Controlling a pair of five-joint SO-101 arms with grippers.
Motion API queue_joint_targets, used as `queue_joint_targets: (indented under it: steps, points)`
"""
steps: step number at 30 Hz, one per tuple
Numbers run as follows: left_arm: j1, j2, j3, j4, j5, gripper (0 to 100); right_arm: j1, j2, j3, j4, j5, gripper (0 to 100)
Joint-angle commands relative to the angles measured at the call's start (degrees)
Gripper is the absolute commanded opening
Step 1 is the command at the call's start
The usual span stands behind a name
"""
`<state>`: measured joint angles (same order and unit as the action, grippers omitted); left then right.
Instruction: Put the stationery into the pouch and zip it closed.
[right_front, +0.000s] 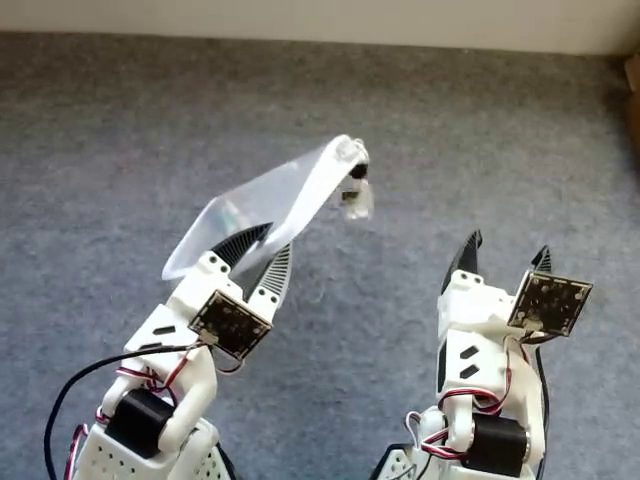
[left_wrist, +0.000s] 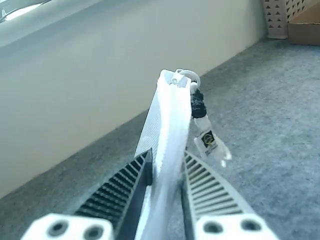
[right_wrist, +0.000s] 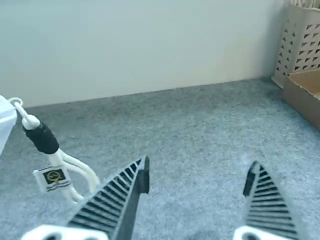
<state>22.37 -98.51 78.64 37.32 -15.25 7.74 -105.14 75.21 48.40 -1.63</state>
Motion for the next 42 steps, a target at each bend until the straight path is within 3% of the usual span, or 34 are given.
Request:
queue_joint_targets:
  steps: [1,5,23,28,34,42]
  points:
    - [1.1,-1.1,-5.6,0.3,2.4,12,-0.5,0.0,-3.0,0.4,-0.4,28.9]
    - [1.0,-1.1,-7.6,2.7,8.1,20,-0.5,0.0,-3.3,0.5,-0.4,28.9]
    - [0.9,-1.2,-25.2,22.2,8.4,20,-0.5,0.0,-14.0,8.2,-0.3,28.8]
    - [-5.5,-1.2,-26.9,23.2,8.0,14,-0.5,0.0,-14.5,14.0,-0.2,18.7]
    - [-13.0,-1.2,-25.0,23.6,8.0,0,-0.5,0.0,-14.0,14.7,5.9,3.2]
    - [-19.7,-1.2,-21.7,26.2,8.2,1,-0.6,0.0,-14.3,22.0,5.8,0.5]
